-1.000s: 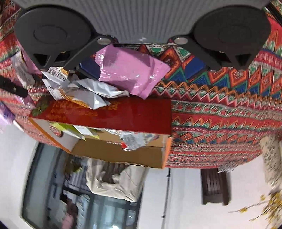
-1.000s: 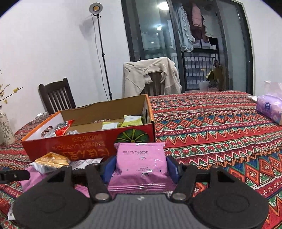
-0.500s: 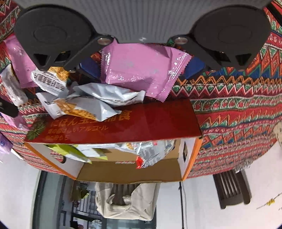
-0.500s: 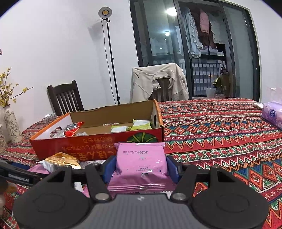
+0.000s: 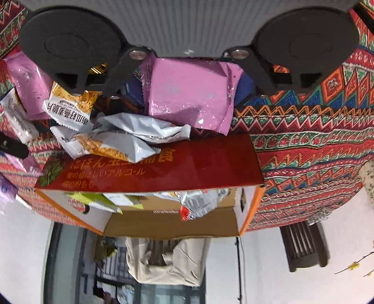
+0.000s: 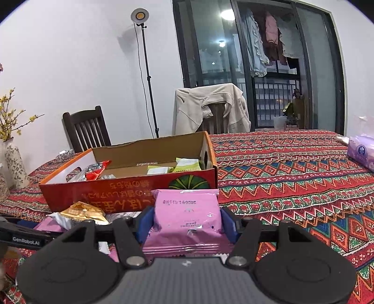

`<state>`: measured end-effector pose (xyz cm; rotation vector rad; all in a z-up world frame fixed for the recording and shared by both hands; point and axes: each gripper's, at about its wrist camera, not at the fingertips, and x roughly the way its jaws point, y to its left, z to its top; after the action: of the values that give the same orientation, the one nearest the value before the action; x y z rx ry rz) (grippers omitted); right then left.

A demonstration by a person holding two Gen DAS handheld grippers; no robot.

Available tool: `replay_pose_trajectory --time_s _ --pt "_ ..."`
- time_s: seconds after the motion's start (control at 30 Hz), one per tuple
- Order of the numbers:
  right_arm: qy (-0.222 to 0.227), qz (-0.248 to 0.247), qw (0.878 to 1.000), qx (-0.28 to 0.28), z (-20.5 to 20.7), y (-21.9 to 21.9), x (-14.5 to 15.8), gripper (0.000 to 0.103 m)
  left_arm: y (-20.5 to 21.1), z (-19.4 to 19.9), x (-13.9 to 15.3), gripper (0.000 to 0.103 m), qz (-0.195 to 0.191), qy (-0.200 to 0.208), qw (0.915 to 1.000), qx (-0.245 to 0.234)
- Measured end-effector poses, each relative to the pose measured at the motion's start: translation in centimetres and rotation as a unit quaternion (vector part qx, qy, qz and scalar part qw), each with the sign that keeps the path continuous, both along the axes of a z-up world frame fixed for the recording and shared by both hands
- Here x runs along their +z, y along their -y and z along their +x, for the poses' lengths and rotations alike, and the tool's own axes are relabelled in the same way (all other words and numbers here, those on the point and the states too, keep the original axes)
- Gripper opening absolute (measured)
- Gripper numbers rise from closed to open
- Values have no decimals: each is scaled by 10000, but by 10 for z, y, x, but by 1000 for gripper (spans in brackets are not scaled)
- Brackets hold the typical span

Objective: Organize snacks
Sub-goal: 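Grasp another pink packet with the left tool while the right tool holds its packet, then carry both pink packets over the box and open both tools to release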

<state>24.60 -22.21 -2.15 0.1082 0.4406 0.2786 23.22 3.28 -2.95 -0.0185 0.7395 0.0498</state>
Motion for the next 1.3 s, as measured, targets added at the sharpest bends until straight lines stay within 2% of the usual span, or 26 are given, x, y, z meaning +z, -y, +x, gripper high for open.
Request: replay_pose_trajectory --time_s 0.13,0.6,0.9,1.3 --pt "24 -24 10000 5 -1 0 0 61 -2 -10 1 73 -35 141 9998 131" --pt "184 -105 9998 16 -6 -4 2 61 -16 -39 27 73 -26 788 9953 561" --pt "329 -221 9992 2 -12 -6 9 61 -16 -47 49 73 -90 1181 9914 549" --pt "670 -346 9971 14 -7 -14 39 61 -6 -32 75 73 -139 1558 9869 394"
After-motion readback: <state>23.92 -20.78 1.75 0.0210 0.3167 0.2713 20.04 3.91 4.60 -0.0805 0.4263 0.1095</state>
